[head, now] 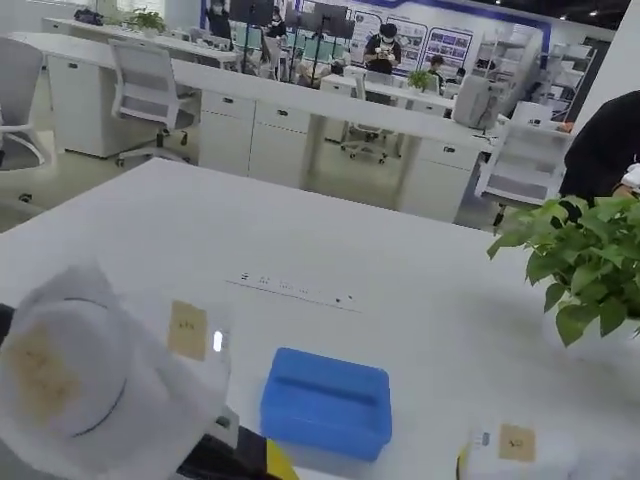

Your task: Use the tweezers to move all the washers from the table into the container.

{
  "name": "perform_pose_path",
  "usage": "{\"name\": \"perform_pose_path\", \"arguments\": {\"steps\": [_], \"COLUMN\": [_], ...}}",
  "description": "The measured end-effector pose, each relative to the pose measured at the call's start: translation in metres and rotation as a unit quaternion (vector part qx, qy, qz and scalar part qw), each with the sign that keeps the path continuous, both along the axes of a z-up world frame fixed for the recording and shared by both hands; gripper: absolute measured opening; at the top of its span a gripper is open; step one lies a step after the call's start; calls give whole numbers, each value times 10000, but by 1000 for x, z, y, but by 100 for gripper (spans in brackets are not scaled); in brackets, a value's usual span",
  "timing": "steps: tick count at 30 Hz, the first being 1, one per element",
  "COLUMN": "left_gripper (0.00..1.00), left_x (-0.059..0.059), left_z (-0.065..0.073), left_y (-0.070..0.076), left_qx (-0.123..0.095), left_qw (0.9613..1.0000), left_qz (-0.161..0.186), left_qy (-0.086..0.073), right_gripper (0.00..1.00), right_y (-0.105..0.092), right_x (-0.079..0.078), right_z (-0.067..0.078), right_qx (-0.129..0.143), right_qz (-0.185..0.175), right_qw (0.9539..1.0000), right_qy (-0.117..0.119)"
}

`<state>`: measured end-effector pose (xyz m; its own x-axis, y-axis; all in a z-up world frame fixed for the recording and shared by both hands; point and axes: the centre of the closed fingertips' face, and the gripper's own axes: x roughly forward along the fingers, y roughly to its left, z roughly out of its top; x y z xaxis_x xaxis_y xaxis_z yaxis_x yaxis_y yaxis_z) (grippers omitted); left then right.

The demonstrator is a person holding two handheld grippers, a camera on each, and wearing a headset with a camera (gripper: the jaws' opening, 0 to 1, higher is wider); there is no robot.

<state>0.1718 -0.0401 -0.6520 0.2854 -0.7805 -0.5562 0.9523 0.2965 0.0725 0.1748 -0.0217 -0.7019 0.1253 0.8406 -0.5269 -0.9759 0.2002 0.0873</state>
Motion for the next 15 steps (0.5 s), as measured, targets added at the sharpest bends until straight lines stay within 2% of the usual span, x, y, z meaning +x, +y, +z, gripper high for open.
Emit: {"name": "perform_pose_path", "arguments": {"steps": [3,4,5,7,9,11,13,14,15], "left_gripper": [0,0,0,0,0,0,0,0,0], "left_x": [-3,-5,-6,-6,-8,-8,-4,-1,2], "left_z": [15,19,21,23,24,26,25,24,21], "left_y": [-4,-5,-5,-5,-5,-4,-1,2,4], "left_qx": [-329,-425,-459,-467,-500,-591,-697,-745,-838], "left_qw": [9994,9990,9989,9989,9988,9981,9968,9955,9936], "left_qz": [-81,-88,-75,-49,3,137,321,510,706], "left_qy": [3,58,94,6,-9,-48,-230,-300,-292], "right_gripper": [14,12,10,7,6,6,5,5,4], "right_y": [4,5,6,7,8,9,10,10,11], "right_x": [-4,-5,-5,-7,-8,-10,-9,-9,-6], "right_z": [8,11,13,16,17,18,17,16,14], "right_qx": [56,109,156,188,223,240,168,130,82], "right_qz": [117,128,143,168,175,182,176,172,133], "right_qw": [9999,9998,9997,9997,9996,9995,9996,9996,9995], "right_qy": [-16,-52,-79,-42,-50,-60,-130,-173,-264]}}
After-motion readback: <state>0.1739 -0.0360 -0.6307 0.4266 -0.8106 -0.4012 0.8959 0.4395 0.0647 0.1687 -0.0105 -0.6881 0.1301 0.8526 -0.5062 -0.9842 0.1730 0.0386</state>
